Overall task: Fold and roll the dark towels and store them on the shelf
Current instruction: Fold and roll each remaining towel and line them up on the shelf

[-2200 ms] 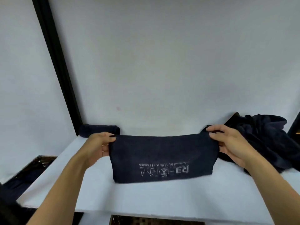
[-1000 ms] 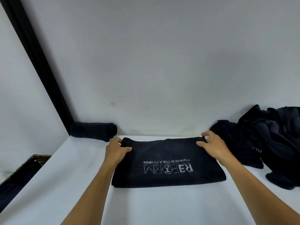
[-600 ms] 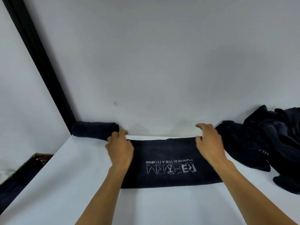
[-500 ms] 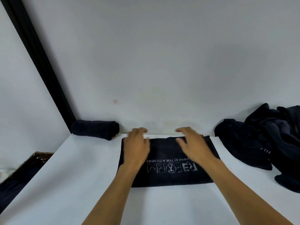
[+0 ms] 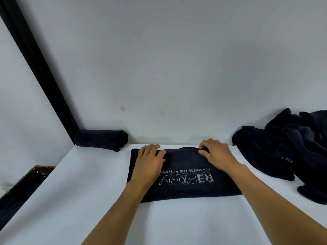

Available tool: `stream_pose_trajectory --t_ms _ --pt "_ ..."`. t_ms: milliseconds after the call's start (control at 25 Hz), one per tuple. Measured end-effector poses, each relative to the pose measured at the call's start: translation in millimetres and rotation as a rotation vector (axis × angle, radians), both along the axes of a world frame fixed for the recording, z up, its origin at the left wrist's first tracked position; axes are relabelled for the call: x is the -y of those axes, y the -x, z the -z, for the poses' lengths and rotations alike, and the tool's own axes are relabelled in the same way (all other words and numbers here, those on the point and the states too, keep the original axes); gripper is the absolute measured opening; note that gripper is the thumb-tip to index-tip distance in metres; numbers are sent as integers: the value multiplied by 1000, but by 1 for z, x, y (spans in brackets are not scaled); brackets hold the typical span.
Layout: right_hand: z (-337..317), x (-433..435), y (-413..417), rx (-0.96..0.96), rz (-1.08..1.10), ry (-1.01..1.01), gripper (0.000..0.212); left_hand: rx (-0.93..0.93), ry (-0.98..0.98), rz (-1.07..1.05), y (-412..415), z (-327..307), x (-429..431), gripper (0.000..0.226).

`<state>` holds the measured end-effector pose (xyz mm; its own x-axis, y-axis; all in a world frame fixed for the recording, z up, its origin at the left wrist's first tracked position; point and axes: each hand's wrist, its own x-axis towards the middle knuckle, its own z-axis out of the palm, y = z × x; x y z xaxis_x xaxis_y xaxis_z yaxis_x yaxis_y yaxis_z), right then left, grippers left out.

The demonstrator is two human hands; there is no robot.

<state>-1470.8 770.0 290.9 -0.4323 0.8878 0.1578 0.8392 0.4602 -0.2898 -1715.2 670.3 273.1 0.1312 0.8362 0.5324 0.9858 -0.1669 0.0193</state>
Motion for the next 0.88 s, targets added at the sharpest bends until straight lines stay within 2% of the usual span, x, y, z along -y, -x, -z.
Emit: stream_pose_trajectory --t_ms 40,160,240,320,440,480,560,640,720,800,880 --pt "-4 3 -6 43 39 -26 17 22 -41 91 -4 -1 8 24" --pt "-21 12 -24 185 109 107 18 87 135 306 -28 -1 35 49" --pt "-35 27 -32 251 147 247 23 23 203 221 -28 3 40 52" --pt "-43 49 -42 262 132 380 32 3 206 9 -12 -4 37 45" --pt "-45 99 -48 101 70 621 33 15 183 -202 -6 -9 44 25" --pt "-42 113 -47 53 60 621 31 48 155 -204 -14 -11 52 22" --pt "-35 131 -44 -12 79 478 25 171 171 -120 -39 -14 73 23" --pt "-31 136 -45 -104 159 350 23 250 215 -9 -62 -18 91 31" --pt "-32 140 -50 -276 262 361 23 249 286 86 -81 -21 111 40" --pt "-29 144 -58 -404 350 397 14 179 415 169 -95 -18 128 60" --pt "-26 154 -64 -400 356 433 18 73 467 174 -103 -12 142 79"
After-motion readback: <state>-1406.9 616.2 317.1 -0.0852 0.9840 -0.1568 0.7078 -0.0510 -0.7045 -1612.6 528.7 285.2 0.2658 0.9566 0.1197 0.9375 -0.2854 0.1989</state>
